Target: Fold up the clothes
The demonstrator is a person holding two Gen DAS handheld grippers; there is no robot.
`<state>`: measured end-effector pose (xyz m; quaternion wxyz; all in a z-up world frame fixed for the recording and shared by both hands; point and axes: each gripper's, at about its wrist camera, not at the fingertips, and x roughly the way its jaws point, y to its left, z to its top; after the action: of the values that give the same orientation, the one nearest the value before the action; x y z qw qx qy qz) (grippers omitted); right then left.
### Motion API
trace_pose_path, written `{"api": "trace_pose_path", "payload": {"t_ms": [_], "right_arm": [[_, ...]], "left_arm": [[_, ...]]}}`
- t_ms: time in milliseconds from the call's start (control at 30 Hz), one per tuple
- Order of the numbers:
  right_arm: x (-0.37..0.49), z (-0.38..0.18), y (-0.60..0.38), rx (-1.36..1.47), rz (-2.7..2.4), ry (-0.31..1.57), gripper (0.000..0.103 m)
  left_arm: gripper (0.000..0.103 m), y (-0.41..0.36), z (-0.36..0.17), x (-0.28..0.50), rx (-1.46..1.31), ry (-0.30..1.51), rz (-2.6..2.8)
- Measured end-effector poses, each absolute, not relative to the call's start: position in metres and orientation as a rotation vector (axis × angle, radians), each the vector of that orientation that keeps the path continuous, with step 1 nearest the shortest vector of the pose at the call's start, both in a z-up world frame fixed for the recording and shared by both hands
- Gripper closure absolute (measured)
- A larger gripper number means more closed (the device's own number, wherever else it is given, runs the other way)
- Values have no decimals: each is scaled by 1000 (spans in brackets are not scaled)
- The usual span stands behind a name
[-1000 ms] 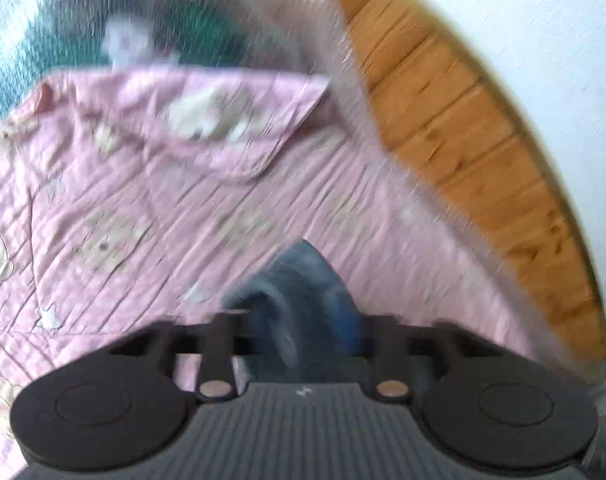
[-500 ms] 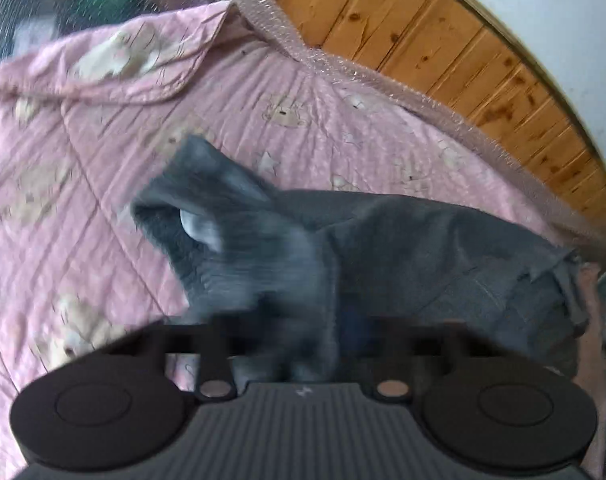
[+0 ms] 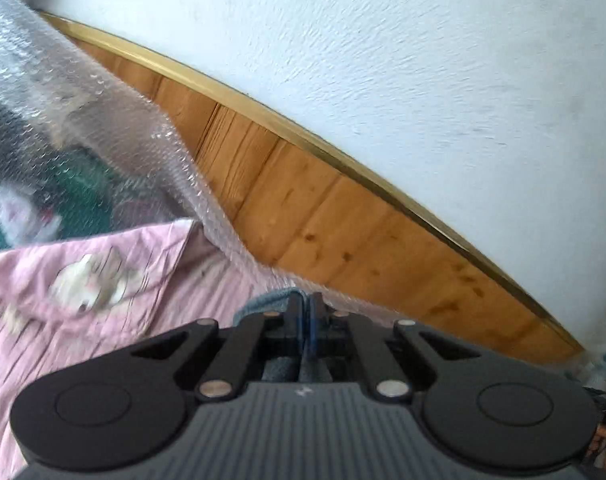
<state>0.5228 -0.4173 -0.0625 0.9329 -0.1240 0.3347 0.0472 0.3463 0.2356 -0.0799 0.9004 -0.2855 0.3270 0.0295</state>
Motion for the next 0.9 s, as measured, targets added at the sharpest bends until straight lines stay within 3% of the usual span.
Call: {"api": "trace_pose_path", "payload": {"t_ms": [67, 100, 133, 200, 267, 333, 433, 500, 533, 567, 600, 633, 800, 900], "right_arm": [[557, -79, -417, -266, 59, 725, 102], [574, -92, -417, -271, 39, 757, 98], [586, -109, -419, -267, 18, 808, 76], [583, -135, -434, -220, -32, 895, 50], [543, -143, -454, -96, -35, 887, 40], [493, -151, -475, 40, -10, 879, 22], [425, -187, -477, 166, 65, 967, 20], [397, -209, -464, 186, 119, 1011, 21], [388, -215, -454, 172, 136, 1015, 34], [382, -218, -443, 143, 145, 1004, 48], [378, -213, -439, 123, 148, 987, 82], [375, -201, -439, 112, 146, 967, 102], [343, -114, -465, 75, 108, 833, 103], [310, -76, -503, 29, -21, 800, 103]], "left_arm": [[88, 231, -100, 366, -551, 769, 113], [74, 228, -111, 375, -526, 823, 141], [52, 227, -122, 370, -508, 860, 164], [39, 225, -139, 344, -483, 909, 192], [31, 220, -153, 304, -468, 935, 196], [26, 204, -173, 270, -423, 992, 151], [26, 171, -205, 254, -327, 1091, 94], [27, 152, -219, 254, -244, 1129, 77], [42, 146, -221, 255, -205, 1137, 80], [63, 141, -223, 256, -166, 1145, 83], [80, 135, -225, 256, -127, 1152, 86], [91, 143, -211, 251, -159, 1117, 85], [91, 222, -109, 206, -444, 865, 93], [89, 240, -89, 202, -425, 863, 77]]}}
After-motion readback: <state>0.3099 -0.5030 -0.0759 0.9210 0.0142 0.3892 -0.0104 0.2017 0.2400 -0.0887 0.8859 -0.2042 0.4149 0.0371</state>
